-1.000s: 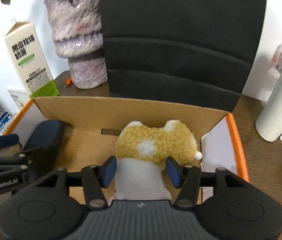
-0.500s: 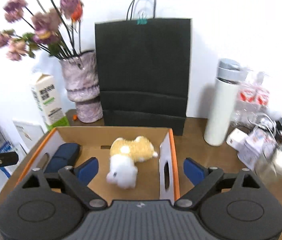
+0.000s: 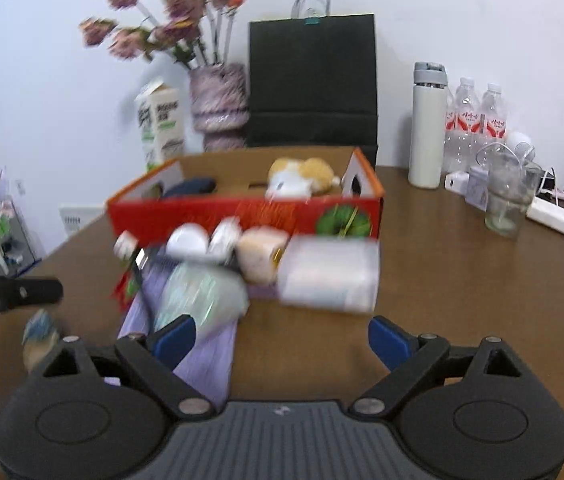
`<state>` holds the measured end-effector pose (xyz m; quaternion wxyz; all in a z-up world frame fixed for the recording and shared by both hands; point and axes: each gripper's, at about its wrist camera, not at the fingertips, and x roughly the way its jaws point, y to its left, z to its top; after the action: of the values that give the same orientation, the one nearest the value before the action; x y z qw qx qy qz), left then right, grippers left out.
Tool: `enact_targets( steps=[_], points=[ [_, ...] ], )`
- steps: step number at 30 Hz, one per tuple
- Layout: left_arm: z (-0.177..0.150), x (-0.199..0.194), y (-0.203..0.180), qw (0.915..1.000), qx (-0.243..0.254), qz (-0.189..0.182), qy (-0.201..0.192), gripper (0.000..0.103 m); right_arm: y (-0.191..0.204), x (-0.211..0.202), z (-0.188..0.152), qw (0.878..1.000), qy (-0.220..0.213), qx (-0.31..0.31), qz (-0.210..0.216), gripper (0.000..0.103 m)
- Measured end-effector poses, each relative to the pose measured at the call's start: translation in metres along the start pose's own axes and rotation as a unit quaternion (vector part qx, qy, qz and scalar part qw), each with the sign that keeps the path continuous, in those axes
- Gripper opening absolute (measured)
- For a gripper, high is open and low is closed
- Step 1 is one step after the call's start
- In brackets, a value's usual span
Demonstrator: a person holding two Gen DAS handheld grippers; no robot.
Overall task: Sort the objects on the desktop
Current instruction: 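Move both tools back over the table, left tool toward the blue snack packet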
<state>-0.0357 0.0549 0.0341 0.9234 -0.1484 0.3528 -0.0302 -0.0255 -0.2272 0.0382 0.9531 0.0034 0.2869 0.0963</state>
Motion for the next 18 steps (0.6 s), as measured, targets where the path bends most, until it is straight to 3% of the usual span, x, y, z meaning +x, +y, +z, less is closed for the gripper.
enact_targets(
  steps=[1,2,4,6,8,11,15,18],
  points=[
    [-0.014,-0.004,0.008,0.9997,-0.023,-0.001,0.012,0.103,0.006,-0.006,-0.010,1.000,0.000,-0.006,0.001,0.093],
    [-0.025,-0.013,0.010,0.9998,-0.021,-0.001,-0.008,0.103,0.011,-0.013,-0.019,1.000,-0.003,-0.010,0.003,0.093],
    [-0.038,-0.031,0.004,0.9999,0.001,0.012,-0.011,0.103,0.017,-0.027,-0.037,1.000,-0.016,-0.002,0.005,0.094],
    [-0.046,-0.049,-0.001,0.9995,0.019,-0.014,-0.023,0.103,0.022,-0.040,-0.056,1.000,-0.025,0.013,0.009,0.094],
    [-0.050,-0.063,-0.009,0.9982,0.039,-0.016,-0.042,0.103,0.025,-0.053,-0.067,0.999,-0.036,0.028,0.017,0.094],
    [-0.056,-0.073,-0.018,0.9939,0.064,-0.004,-0.090,0.103,0.029,-0.071,-0.070,0.998,-0.059,0.026,0.015,0.099],
    [-0.063,-0.074,-0.023,0.9916,0.087,-0.018,-0.094,0.103,0.033,-0.084,-0.068,0.996,-0.082,0.014,0.007,0.103],
    [-0.070,-0.075,-0.022,0.9884,0.102,-0.009,-0.112,0.103,0.034,-0.084,-0.069,0.996,-0.084,0.007,0.003,0.103]
  ],
)
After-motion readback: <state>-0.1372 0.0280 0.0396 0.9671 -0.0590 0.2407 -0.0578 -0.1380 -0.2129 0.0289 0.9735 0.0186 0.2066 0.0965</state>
